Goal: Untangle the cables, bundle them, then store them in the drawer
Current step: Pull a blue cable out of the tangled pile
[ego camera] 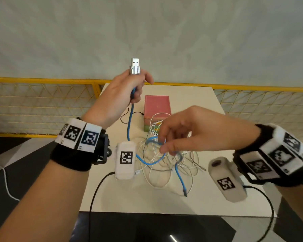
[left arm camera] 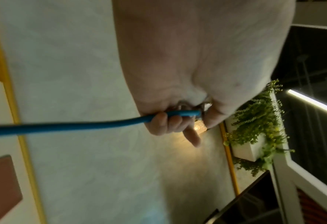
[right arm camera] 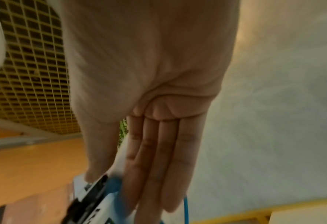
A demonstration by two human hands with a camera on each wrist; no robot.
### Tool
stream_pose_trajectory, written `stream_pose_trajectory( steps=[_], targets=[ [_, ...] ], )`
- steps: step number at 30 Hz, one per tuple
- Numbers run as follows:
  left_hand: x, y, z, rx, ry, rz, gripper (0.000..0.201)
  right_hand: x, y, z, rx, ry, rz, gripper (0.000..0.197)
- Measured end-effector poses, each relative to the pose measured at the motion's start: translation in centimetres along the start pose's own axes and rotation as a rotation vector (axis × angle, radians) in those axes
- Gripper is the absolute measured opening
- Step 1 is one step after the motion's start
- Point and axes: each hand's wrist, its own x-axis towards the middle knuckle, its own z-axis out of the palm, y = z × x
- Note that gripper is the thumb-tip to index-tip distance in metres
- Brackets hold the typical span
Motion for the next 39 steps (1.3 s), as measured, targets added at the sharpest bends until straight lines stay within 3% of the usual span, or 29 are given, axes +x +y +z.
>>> stream_pose_trajectory(
  steps=[2, 5, 7, 14, 16, 20, 23, 25, 27, 30, 34, 39],
  targets=[
    [-0.6, 0.6, 1.1, -0.027, -0.062, 0.011, 0.031, -0.9, -0.6, 0.5, -0.016, 0.01, -0.026, 0.015],
    [-2.0, 1.2, 3.2, -0.071, -0.18, 0.038, 0.042, -0.8, 0.5, 1.5, -0.146, 0.317, -0.057, 0.022],
    [-2.8, 1.6, 4.7, -0.021, -0.211, 0.054, 0.044, -0.4, 1.1, 2.3, -0.142, 0.42, -0.069, 0.027],
    [-5.1, 1.8, 5.8, 0.161, -0.267, 0.026, 0.048, -0.3, 1.5, 5.7, 0.253, 0.529, -0.045, 0.019],
    [-5.6, 1.4, 5.9, 0.184, -0.255, 0.017, 0.047, -0.3, 1.5, 6.6, 0.294, 0.487, -0.045, 0.008],
    [-5.6, 0.2, 4.9, 0.082, -0.057, 0.103, 0.034, -0.3, 3.5, 8.9, 0.248, 0.428, 0.016, 0.021],
    [-5.7, -0.2, 3.3, 0.002, 0.077, 0.135, 0.032, 0.1, 7.3, 10.7, 0.057, 0.307, 0.093, 0.021],
    [-6.0, -0.2, 2.7, -0.021, 0.1, 0.134, 0.031, 0.5, 9.5, 11.9, -0.005, 0.141, 0.172, 0.02],
    [-6.2, -0.5, 2.2, -0.038, 0.098, 0.104, 0.031, 0.7, 10.8, 12.9, -0.147, -0.119, 0.217, 0.017],
    [-6.4, -1.3, 1.2, -0.015, 0.107, -0.013, 0.024, 1.4, 12.6, 14.1, -0.374, -0.434, 0.325, 0.038],
    [-7.1, -3.4, 0.3, 0.002, 0.044, -0.163, 0.025, 3.6, 15.0, 14.9, -0.384, -0.296, 0.407, 0.034],
    [-8.0, -6.5, 0.1, 0.106, 0.008, -0.199, 0.026, 7.2, 17.0, 16.0, -0.44, -0.081, 0.472, 0.035]
  ],
)
